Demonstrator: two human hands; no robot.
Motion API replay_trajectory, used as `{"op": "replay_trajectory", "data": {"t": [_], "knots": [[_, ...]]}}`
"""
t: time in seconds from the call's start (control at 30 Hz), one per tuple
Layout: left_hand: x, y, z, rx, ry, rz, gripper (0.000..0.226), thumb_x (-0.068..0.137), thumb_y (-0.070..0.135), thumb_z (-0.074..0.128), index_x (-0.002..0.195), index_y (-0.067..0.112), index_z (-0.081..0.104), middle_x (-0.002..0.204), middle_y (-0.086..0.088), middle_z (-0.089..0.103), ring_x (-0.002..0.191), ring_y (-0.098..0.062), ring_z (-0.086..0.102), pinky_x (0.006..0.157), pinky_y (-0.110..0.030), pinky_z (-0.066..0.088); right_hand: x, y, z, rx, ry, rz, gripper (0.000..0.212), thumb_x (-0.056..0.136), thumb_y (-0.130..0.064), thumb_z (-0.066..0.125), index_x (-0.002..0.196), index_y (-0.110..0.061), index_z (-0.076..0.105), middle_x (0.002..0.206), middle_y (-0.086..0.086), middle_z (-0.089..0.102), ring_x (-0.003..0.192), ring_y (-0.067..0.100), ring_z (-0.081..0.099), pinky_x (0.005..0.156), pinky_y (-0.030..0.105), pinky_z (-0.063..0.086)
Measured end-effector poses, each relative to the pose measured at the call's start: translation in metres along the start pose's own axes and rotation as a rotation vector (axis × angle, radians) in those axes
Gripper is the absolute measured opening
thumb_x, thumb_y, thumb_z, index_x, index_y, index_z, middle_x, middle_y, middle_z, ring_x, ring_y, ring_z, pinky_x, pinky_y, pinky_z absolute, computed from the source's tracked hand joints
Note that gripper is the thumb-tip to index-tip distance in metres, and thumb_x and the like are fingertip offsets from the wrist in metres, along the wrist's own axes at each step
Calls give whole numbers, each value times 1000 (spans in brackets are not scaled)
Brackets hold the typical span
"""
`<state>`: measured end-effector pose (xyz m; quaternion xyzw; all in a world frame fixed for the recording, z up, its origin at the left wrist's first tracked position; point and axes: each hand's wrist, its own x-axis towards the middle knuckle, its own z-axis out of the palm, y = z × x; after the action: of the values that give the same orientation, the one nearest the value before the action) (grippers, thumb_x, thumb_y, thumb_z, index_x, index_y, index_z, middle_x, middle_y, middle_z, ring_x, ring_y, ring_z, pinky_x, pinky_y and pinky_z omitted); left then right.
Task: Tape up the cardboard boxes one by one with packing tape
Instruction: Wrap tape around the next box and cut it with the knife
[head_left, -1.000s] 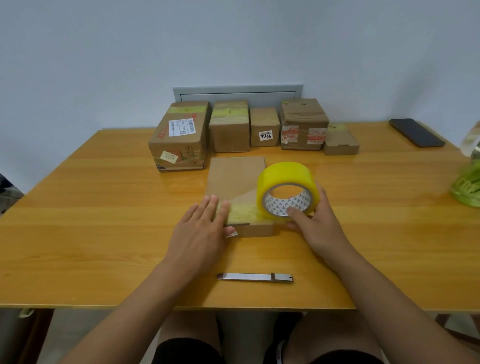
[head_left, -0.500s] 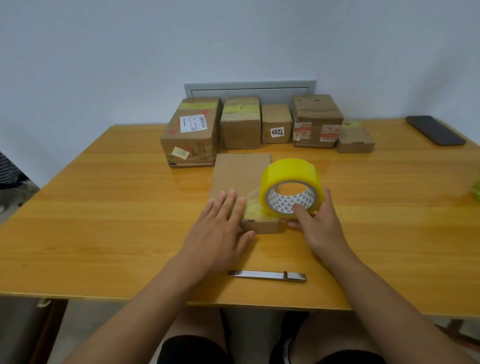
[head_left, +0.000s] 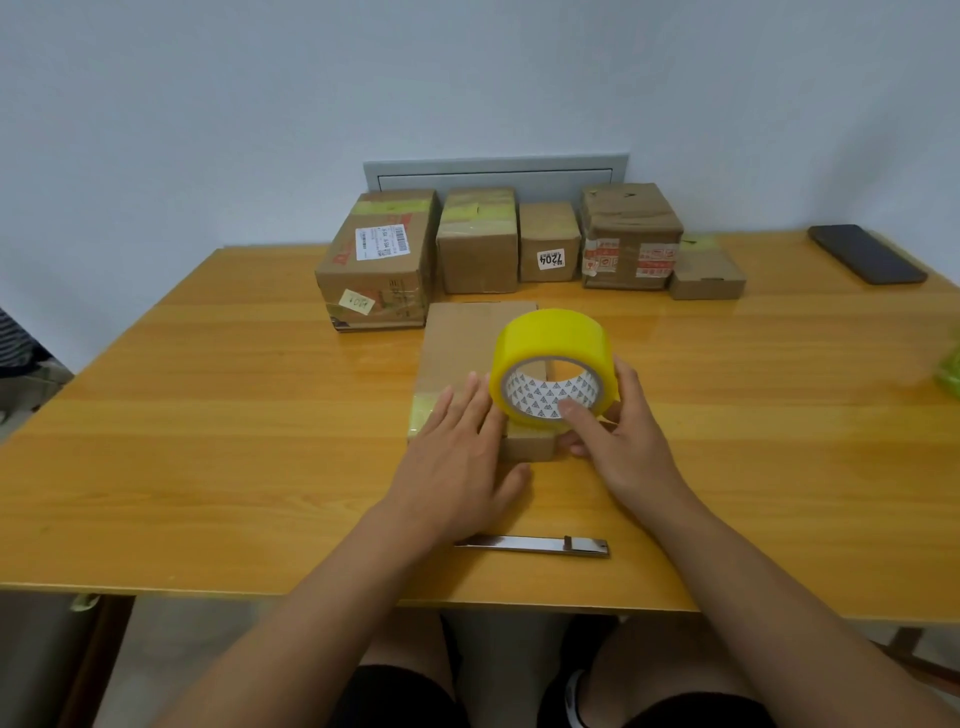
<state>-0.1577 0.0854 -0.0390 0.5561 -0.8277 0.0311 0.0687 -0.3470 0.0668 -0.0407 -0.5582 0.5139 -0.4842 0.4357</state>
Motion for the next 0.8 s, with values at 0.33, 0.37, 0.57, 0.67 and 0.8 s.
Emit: {"op": "replay_trajectory", "data": {"t": [0.33, 0.37, 0.57, 0.67, 0.8], "knots": [[7, 5, 3, -12, -18, -6, 90, 91, 67, 28, 157, 12, 4, 165, -9, 4, 152, -20, 0, 124, -38, 4, 11, -4, -5, 60, -35, 147, 33, 91, -21, 67, 118, -26, 48, 99, 2, 69, 75, 21, 74, 66, 38, 60], [6, 5, 3, -15, -34, -8, 89, 93, 67, 29, 157, 12, 1, 165, -9, 0, 152, -20, -3, 124, -37, 2, 12, -6, -8, 95, -22, 165, 32, 92, -16, 65, 119, -24, 49, 100, 4, 68, 74, 21, 74, 64, 39, 60], [5, 3, -1, -19, -83, 11, 83, 95, 68, 27, 156, 27, -11, 165, -7, -9, 152, -21, -8, 123, -37, -3, 18, -11, -44, -18, 176, 63, 28, 93, -9, 59, 117, -22, 55, 96, 4, 66, 65, 19, 70, 51, 35, 58], [5, 5, -2, -10, -89, 7, 81, 93, 73, 23, 156, 34, -11, 164, -7, -10, 152, -23, -10, 123, -39, -4, 18, -2, -52, -134, 262, 24, 24, 92, -15, 59, 113, -28, 58, 100, 1, 62, 63, 28, 68, 44, 29, 50], [6, 7, -2, -5, -102, 3, 78, 93, 74, 21, 155, 37, -9, 164, -7, -11, 151, -25, -10, 123, -42, -3, 15, 5, -48, -225, 286, -5, 18, 77, -34, 56, 95, -36, 59, 94, 2, 63, 75, 30, 60, 62, 33, 47]]}}
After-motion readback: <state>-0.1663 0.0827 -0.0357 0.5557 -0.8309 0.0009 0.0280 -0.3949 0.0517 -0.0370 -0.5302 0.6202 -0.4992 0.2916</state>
